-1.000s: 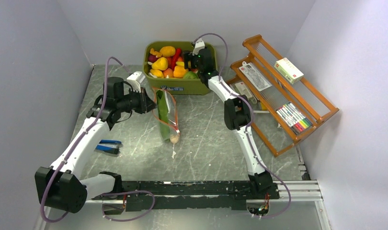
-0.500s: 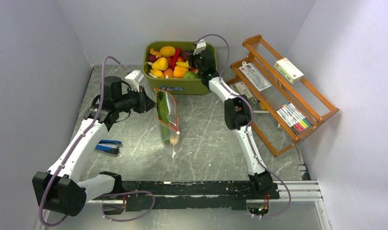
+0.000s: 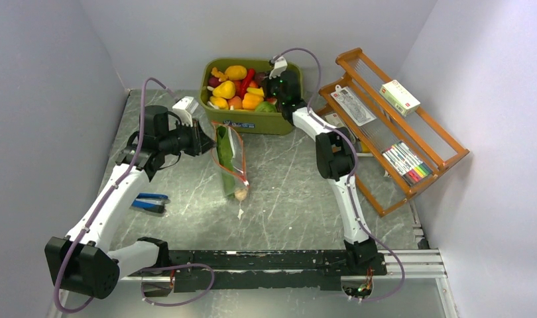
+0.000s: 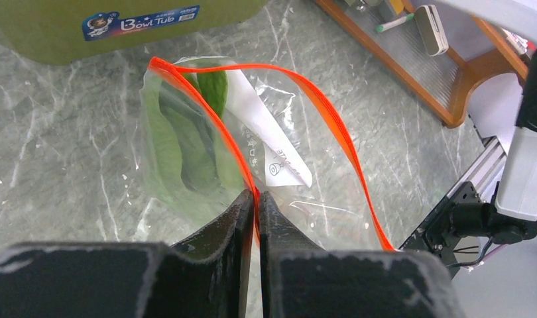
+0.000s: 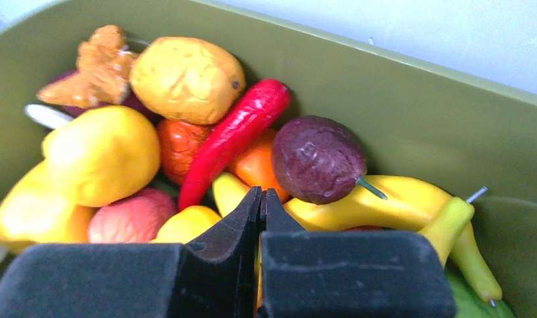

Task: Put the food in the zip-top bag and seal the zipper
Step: Pick up the fake vegetable from the bin.

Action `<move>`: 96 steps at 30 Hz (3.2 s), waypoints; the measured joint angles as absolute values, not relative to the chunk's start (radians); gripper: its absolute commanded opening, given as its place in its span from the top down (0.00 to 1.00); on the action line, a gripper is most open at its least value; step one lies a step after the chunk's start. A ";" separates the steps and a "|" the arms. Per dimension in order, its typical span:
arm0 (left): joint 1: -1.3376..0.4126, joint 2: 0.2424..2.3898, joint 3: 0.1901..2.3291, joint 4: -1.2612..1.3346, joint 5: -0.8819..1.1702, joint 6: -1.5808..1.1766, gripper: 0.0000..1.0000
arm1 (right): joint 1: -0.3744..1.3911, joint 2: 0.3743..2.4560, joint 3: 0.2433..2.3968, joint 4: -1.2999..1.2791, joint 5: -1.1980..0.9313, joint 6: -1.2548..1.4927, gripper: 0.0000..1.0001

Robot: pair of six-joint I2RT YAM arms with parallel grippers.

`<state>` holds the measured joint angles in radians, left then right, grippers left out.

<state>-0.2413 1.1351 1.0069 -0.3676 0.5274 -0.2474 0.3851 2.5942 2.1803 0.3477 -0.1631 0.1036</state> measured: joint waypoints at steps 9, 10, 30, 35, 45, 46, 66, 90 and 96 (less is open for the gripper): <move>-0.241 1.169 1.007 -0.364 0.501 -0.267 0.62 | 0.389 2.365 1.977 0.317 -0.196 0.125 1.00; -0.241 1.170 1.007 -0.364 0.501 -0.270 0.60 | 0.390 2.349 1.959 0.316 -0.196 0.121 1.00; -0.241 1.258 1.020 -0.417 0.419 -0.275 0.93 | 0.420 2.206 1.933 -0.287 -0.126 -0.088 0.86; -0.241 1.253 1.059 -0.440 0.404 -0.272 0.93 | 0.473 2.104 1.871 -0.366 -0.161 -0.097 0.85; -0.241 1.226 1.065 -0.463 0.412 -0.264 0.93 | 0.578 2.033 1.829 -0.440 -0.195 -0.098 0.84; -0.241 1.226 1.065 -0.463 0.416 -0.264 0.93 | 0.577 2.033 1.829 -0.441 -0.188 -0.096 0.84; -0.241 1.221 1.102 -0.481 0.484 -0.186 0.93 | 0.495 2.140 1.951 -0.473 -0.039 -0.137 0.80; -0.241 1.259 1.124 -0.476 0.503 -0.169 0.93 | 0.555 2.054 1.857 -0.392 -0.037 -0.113 0.40; -0.242 1.250 1.105 -0.471 0.526 -0.187 0.93 | 0.538 2.223 2.096 -0.355 0.054 -0.178 0.27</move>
